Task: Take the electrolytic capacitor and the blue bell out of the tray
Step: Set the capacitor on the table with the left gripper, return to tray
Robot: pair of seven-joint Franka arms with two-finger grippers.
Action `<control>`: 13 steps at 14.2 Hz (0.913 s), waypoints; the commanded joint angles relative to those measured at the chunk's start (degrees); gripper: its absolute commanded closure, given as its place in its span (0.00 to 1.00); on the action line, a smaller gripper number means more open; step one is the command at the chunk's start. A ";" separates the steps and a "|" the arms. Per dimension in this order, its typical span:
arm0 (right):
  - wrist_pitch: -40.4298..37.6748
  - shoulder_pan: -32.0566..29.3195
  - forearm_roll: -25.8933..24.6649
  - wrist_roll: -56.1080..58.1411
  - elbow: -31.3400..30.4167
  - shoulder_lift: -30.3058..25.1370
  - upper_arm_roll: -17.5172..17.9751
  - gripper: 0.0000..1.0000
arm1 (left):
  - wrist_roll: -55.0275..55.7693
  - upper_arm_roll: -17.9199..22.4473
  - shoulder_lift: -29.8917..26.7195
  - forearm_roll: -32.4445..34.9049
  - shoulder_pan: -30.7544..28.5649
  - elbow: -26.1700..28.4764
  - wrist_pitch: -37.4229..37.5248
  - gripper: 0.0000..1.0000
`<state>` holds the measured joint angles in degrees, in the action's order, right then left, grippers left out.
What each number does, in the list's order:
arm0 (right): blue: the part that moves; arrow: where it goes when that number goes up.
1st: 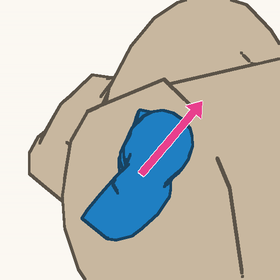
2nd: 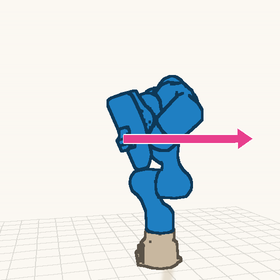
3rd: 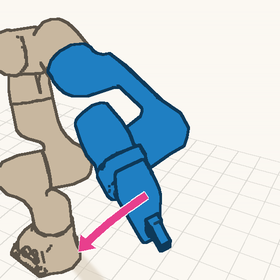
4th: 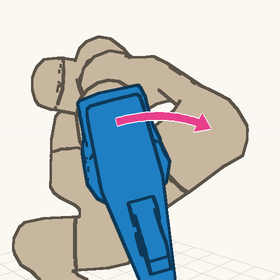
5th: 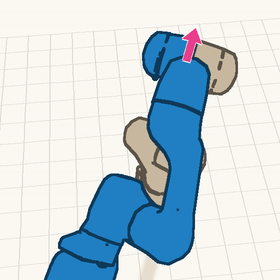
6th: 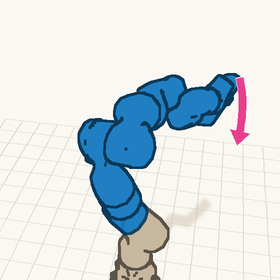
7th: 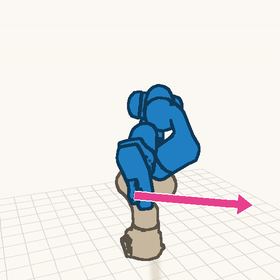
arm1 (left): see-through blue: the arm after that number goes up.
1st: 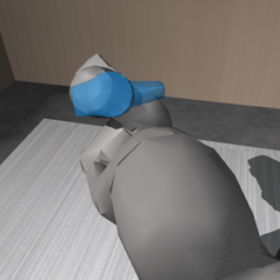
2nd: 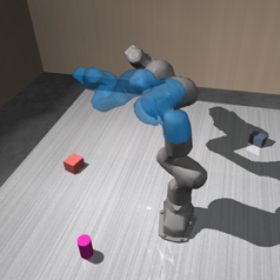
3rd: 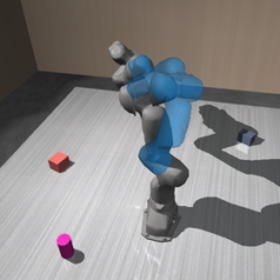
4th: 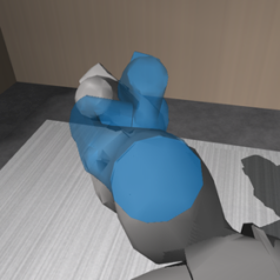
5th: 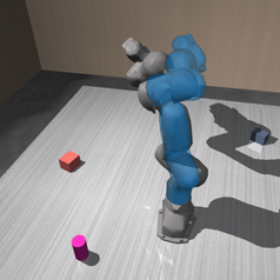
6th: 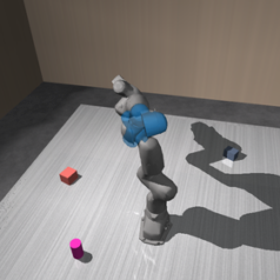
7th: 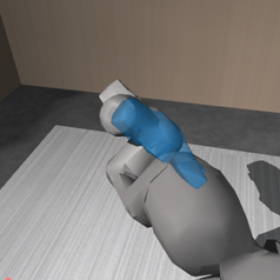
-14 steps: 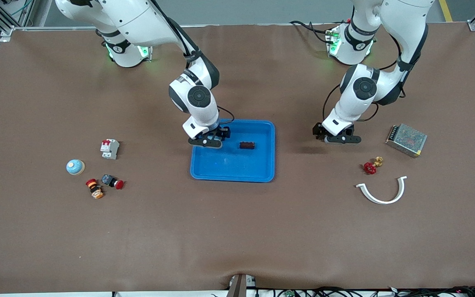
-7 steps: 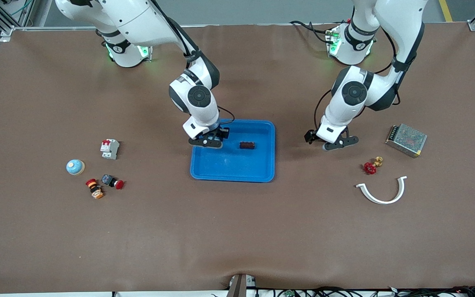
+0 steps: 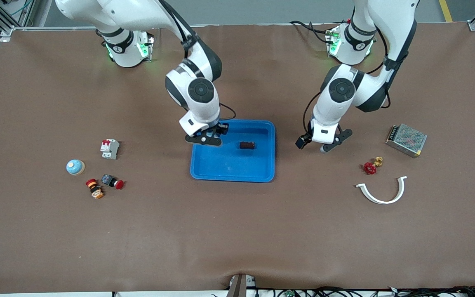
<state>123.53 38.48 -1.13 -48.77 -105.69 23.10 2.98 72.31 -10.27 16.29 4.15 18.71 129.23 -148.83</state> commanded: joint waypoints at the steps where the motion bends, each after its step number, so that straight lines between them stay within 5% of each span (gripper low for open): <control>1: -7.14 -4.10 -0.72 6.55 -1.63 -7.26 0.27 0.65 | 9.40 -0.54 4.80 -0.81 1.50 -6.52 1.17 0.00; 7: -12.00 -16.23 -0.54 25.38 -7.77 -15.01 0.27 0.65 | 23.91 -0.54 6.83 -0.72 5.11 -10.48 1.17 0.00; 13: -3.94 -25.99 -0.36 37.59 -14.53 -14.84 0.35 0.64 | 37.45 -0.45 9.98 -0.46 9.50 -17.86 3.19 0.00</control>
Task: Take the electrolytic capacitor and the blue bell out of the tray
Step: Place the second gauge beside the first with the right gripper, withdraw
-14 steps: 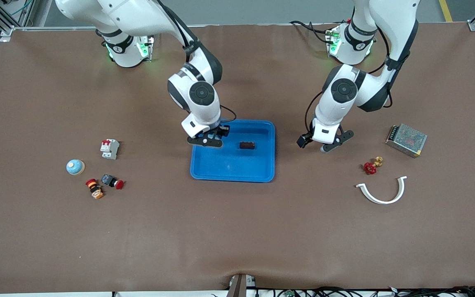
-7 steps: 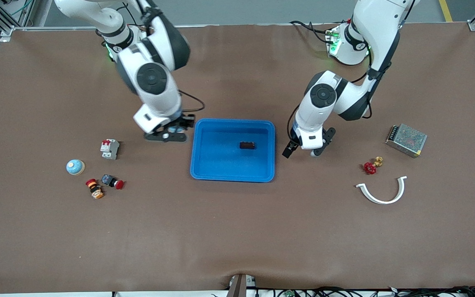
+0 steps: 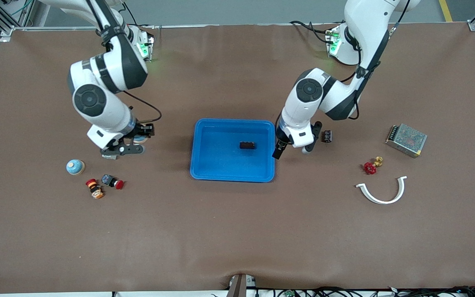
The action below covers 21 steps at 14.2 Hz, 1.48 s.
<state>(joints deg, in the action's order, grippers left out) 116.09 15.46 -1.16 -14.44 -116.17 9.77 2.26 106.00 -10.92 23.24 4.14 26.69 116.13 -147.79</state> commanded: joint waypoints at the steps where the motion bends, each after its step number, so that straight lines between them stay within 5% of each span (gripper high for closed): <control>1: 6.49 -3.94 -0.33 4.67 -5.63 -1.33 0.99 0.64 | 5.69 0.28 4.52 -0.28 2.21 -7.20 3.64 0.00; 11: 22.14 -9.04 -0.16 9.70 -8.01 9.12 0.99 0.64 | 21.60 0.99 15.16 5.33 7.32 -18.82 4.88 0.00; 21: 31.57 -8.96 -0.16 9.70 -10.04 14.31 0.99 0.60 | 25.65 1.07 17.19 5.96 9.78 -20.59 5.50 0.00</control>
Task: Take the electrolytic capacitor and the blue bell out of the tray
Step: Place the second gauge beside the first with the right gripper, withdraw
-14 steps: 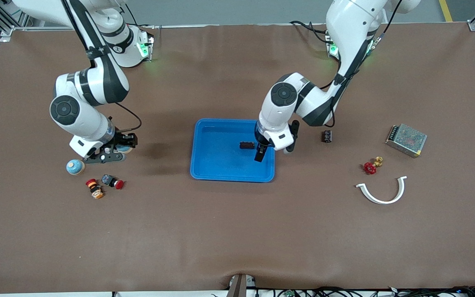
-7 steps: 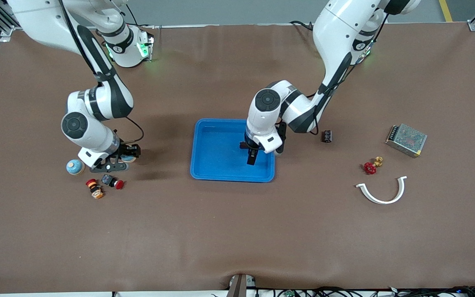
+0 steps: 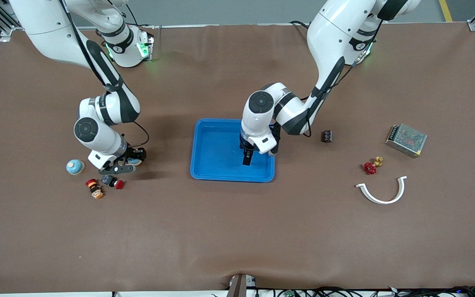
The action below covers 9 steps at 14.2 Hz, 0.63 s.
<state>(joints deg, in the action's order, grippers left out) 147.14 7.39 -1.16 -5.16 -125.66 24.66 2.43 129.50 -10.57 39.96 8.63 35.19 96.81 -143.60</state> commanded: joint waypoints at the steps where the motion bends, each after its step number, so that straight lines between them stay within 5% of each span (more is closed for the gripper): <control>1: 0.51 -0.89 -0.16 0.42 -0.55 -0.58 0.83 0.60 | 3.12 0.72 0.55 1.82 1.28 -1.27 1.74 0.00; 2: 0.51 -0.89 -0.16 0.42 -0.55 -0.58 0.83 0.58 | 3.39 0.72 0.47 2.26 1.28 -1.18 1.83 0.00; 3: 0.43 -0.89 -0.16 0.42 -0.55 -0.58 0.83 0.47 | 3.65 0.72 0.38 2.27 1.28 -1.01 1.83 0.00; 4: 0.51 -0.89 -0.16 0.42 -0.46 -0.58 0.83 0.08 | 4.18 0.64 0.29 2.44 1.28 -0.75 2.00 0.00; 5: 0.51 -0.80 -0.16 0.50 -0.38 -0.58 0.83 0.00 | 4.27 0.64 0.38 2.53 1.28 -0.66 2.70 0.00; 9: -1.50 -0.54 -0.16 0.33 0.15 -1.89 0.83 0.00 | 5.50 0.64 0.47 2.53 1.37 -0.57 4.03 0.00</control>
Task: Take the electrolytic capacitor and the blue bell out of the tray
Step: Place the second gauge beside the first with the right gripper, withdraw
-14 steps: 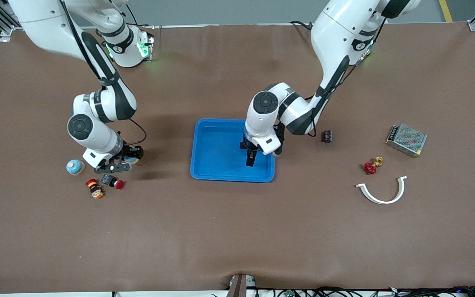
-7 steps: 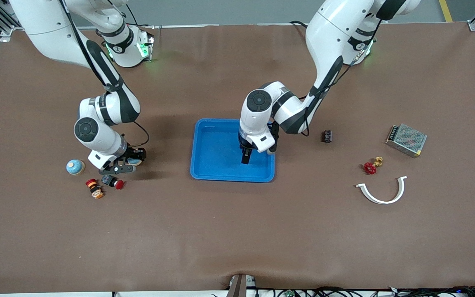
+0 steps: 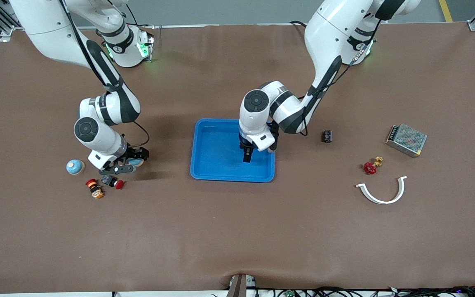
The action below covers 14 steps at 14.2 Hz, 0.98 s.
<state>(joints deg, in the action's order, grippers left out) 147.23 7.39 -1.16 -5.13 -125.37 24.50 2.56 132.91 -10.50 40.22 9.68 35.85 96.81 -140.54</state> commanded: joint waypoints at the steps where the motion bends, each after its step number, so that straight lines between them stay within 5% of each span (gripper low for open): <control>1: -3.77 -0.36 -0.25 0.30 0.30 -2.61 0.78 0.00 | 2.26 0.48 0.21 1.48 0.98 -0.49 0.97 0.00; 7: -22.03 -2.11 -0.86 3.00 4.60 -13.93 0.34 0.00 | 4.02 0.48 0.82 1.48 1.68 -0.31 0.88 0.00; 12: -47.86 -8.88 -0.60 10.67 26.89 -15.27 0.43 0.00 | 3.50 0.57 2.40 1.74 1.86 -0.48 0.53 0.00; 14: -52.29 -10.46 -0.77 10.75 31.84 -15.88 0.43 0.00 | 3.50 0.48 2.58 2.45 1.86 -0.40 0.53 0.00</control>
<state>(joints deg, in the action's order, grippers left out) 98.99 -1.44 -1.24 5.22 -99.16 7.43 2.14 135.21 -10.50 42.41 10.24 37.02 97.08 -140.21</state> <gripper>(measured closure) 0.000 0.000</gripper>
